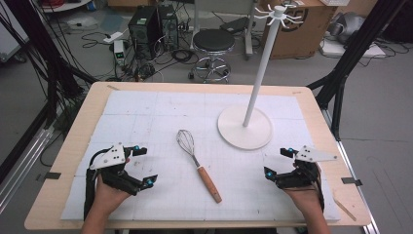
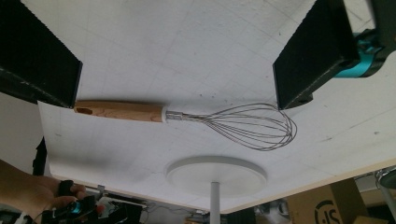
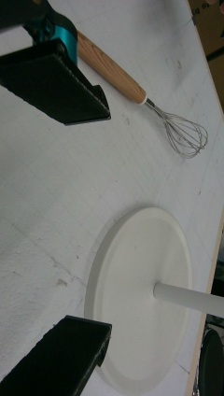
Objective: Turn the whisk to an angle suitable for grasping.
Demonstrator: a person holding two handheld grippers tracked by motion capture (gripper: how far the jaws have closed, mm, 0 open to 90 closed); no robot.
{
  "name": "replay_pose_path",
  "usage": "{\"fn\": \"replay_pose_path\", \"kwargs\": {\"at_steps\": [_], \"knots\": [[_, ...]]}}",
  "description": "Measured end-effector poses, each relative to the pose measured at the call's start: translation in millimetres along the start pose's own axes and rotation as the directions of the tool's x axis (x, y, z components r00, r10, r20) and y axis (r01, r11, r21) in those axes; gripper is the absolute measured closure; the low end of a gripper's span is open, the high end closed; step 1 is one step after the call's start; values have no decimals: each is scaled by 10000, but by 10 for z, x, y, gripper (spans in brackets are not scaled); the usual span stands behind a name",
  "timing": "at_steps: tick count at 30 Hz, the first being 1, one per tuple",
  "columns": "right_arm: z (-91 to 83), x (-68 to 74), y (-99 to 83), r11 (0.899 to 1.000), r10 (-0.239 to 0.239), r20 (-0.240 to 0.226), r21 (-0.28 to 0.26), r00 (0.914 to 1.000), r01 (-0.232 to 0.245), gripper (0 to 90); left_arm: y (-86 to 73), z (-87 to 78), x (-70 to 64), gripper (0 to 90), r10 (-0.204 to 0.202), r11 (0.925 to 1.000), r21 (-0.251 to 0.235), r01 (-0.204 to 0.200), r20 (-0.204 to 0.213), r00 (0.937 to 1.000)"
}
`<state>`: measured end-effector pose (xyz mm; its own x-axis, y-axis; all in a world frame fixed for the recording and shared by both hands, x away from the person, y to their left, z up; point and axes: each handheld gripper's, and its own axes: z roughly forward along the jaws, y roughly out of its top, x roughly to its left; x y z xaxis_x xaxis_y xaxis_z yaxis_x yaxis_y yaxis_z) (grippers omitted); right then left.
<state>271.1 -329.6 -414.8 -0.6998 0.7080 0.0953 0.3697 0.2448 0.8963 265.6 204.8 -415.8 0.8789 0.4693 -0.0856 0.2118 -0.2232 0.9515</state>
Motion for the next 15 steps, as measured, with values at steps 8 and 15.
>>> {"fn": "replay_pose_path", "kwargs": {"at_steps": [8, 15], "knots": [[-5, -2, -7, 10000, 0, 151, 12, 9999, -1, 3, -1, 1, 6, 19, -15, 10000, 2, 15, 23, 10000], [5, 2, -11, 10000, -33, 268, 79, 9996, 31, 3, 2, -4, 5, 19, 9, 10000, 12, -9, 36, 10000]]}}
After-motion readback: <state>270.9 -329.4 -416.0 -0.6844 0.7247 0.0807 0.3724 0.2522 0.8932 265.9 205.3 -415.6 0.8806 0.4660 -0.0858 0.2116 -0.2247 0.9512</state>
